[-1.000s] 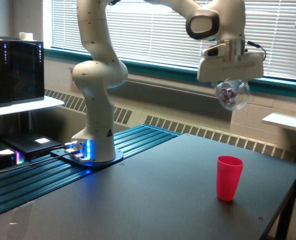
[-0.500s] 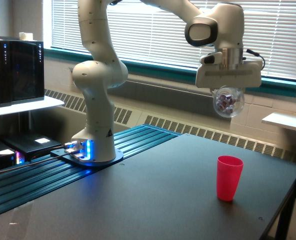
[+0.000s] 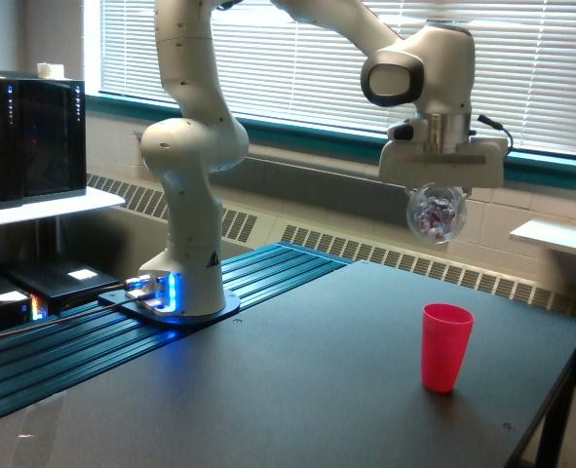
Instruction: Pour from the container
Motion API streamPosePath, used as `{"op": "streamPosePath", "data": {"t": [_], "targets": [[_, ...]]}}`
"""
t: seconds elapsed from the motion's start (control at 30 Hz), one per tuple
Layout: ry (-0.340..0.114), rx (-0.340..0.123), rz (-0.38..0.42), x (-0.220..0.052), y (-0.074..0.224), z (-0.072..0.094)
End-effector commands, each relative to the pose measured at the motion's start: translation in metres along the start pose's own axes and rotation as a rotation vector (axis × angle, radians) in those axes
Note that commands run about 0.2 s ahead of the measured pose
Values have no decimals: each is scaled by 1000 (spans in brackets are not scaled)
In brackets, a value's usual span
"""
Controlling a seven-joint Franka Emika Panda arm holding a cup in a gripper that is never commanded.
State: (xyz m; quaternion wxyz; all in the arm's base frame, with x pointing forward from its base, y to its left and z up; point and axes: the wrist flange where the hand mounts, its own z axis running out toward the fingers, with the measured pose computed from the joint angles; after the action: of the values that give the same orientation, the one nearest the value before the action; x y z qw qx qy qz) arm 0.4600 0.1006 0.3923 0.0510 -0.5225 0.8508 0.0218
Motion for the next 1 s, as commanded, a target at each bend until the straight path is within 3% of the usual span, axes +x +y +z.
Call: {"op": "streamPosePath", "data": {"t": [0.03,0.57,0.77,1.0], "targets": [[-9,0,102,-7,-1,0],[6,-22,294,15,-17,18],[-3,-30,362,16,-24,16],[-7,-17,358,11,-32,6]]}}
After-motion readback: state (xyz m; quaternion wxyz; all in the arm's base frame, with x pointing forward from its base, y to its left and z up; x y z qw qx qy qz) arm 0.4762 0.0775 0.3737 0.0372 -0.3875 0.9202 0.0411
